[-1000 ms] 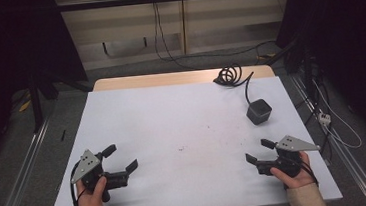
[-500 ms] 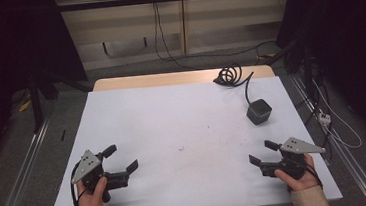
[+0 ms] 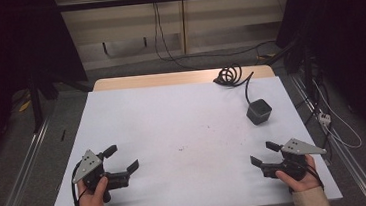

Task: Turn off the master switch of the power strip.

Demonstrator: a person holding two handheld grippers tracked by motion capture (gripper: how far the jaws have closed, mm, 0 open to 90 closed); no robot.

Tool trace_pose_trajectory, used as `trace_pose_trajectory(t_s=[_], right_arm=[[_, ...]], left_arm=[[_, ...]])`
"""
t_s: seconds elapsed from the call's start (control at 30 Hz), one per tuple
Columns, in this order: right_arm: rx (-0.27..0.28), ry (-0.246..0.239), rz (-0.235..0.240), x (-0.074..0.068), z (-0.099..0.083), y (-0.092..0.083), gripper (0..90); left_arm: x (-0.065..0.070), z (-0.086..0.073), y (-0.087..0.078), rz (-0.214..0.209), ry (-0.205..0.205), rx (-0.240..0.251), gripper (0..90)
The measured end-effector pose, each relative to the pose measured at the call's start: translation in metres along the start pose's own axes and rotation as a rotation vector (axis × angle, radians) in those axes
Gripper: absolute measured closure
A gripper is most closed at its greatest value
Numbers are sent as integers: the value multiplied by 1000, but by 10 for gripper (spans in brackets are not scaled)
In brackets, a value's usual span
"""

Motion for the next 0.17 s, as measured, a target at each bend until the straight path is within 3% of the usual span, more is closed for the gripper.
trace_pose_trajectory(t_s=[0.17], right_arm=[[-9,-9,-1,-1,0,1,172]], left_arm=[[0,0,1,-1,-5,-3,24]])
Point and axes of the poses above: each handheld gripper's, and its own axes: y roughly forward along the jaws, z roughly out of its top, x roughly to its right, the point moved 3 cm from there along y, roughly forward along the jaws, and after that the axes turned 11 degrees about -x, right-handed, at the moved point
